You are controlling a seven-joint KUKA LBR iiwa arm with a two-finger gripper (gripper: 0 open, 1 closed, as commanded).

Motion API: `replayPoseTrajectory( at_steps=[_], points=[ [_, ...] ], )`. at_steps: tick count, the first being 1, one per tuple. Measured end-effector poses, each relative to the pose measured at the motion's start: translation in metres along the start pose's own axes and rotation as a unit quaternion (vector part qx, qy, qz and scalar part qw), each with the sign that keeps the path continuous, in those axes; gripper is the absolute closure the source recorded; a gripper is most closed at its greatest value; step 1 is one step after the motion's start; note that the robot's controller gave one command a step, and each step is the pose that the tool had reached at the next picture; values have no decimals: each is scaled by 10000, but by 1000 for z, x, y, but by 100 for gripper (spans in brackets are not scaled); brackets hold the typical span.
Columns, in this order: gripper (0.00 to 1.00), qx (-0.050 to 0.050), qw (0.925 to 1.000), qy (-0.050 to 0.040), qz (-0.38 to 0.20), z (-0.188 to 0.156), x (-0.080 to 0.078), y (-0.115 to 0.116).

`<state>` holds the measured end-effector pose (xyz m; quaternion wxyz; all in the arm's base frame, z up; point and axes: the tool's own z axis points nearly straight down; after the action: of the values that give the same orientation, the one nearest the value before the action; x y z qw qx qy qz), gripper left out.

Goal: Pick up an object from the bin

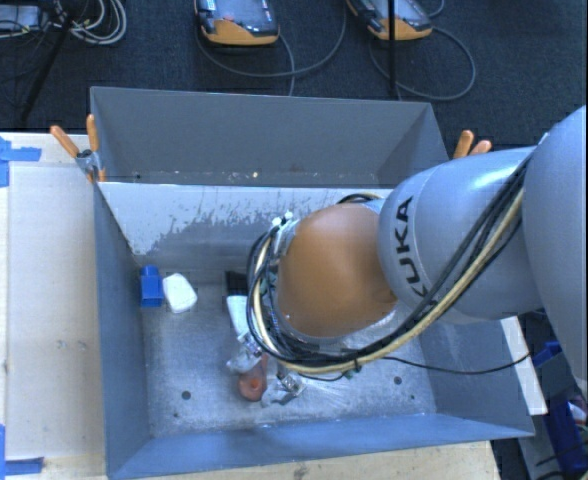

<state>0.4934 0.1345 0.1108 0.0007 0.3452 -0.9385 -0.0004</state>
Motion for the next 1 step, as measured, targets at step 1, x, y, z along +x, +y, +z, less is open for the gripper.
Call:
replayPoseTrajectory(
  at_steps=[1],
  points=[
    [100, 3, 10000, -4, 5, -6, 0, 0]
  ],
)
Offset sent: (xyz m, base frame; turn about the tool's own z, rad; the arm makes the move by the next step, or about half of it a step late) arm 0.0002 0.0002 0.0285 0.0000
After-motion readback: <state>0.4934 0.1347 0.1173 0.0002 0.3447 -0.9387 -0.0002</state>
